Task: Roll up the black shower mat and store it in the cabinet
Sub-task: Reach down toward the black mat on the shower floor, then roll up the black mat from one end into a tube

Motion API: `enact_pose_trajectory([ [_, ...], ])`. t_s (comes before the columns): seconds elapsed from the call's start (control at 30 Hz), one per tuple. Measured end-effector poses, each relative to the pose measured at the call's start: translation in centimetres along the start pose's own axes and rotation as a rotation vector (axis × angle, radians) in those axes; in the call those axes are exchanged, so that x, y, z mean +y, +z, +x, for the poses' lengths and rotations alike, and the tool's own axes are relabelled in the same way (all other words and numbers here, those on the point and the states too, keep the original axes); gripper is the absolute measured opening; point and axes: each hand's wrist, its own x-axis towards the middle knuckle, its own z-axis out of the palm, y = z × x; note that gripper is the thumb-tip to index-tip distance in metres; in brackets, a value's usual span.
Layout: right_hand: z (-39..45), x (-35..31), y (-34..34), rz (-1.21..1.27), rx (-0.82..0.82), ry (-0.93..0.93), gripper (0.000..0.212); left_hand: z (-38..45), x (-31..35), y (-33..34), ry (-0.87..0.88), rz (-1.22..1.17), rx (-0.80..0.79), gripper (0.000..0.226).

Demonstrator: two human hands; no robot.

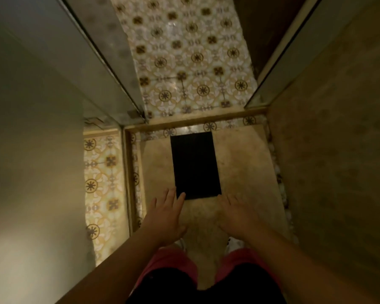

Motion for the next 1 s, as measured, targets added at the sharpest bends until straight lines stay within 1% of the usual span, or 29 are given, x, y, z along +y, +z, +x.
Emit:
enact_pose_trajectory([
  [0.1,5.5,0.3,3.4,0.016,0.019,0.016,0.086,5.6,-2.9,3.9,0.003,-0.014,0.011,0.090],
  [0.2,12.3,1.8,7.8,0.022,0.008,0.032,0.088,12.7,-5.7,9.4,-0.016,-0.038,-0.011,0.091],
  [0.33,22.3,5.5,15.5,-0.033,-0.073,0.034,0.090,22.2,-9.0,19.0,-0.029,-0.012,-0.108,0.093],
  [0.4,27.0,7.5,19.4,-0.072,-0.077,0.025,0.089,26.5,-9.8,24.0,-0.021,-0.019,-0.167,0.089],
  [0.47,31.5,9.5,23.1,-0.119,-0.061,0.012,0.087,30.3,-10.3,28.6,0.040,-0.007,-0.206,0.080],
  [0.57,37.6,12.0,28.2,-0.164,-0.051,0.009,0.089,34.9,-11.4,35.1,0.214,0.140,-0.227,0.075],
  [0.63,41.0,13.1,31.0,-0.189,-0.042,0.002,0.087,37.2,-12.6,38.5,0.309,0.248,-0.180,0.073],
  [0.7,43.6,13.8,33.2,-0.256,0.001,-0.046,0.081,38.9,-13.8,41.2,0.353,0.332,-0.121,0.069],
  [0.77,45.3,14.3,34.7,-0.344,0.070,-0.119,0.073,40.0,-14.8,43.0,0.337,0.370,-0.068,0.058],
  [0.87,46.3,14.9,35.7,-0.404,0.150,-0.170,0.063,40.3,-15.3,44.9,0.261,0.331,0.009,0.038],
  [0.93,46.3,15.0,35.5,-0.410,0.190,-0.182,0.057,40.2,-15.1,45.2,0.232,0.326,0.038,0.034],
  [1.0,46.2,15.0,35.3,-0.425,0.198,-0.198,0.055,40.1,-15.0,45.0,0.244,0.355,0.036,0.033],
])
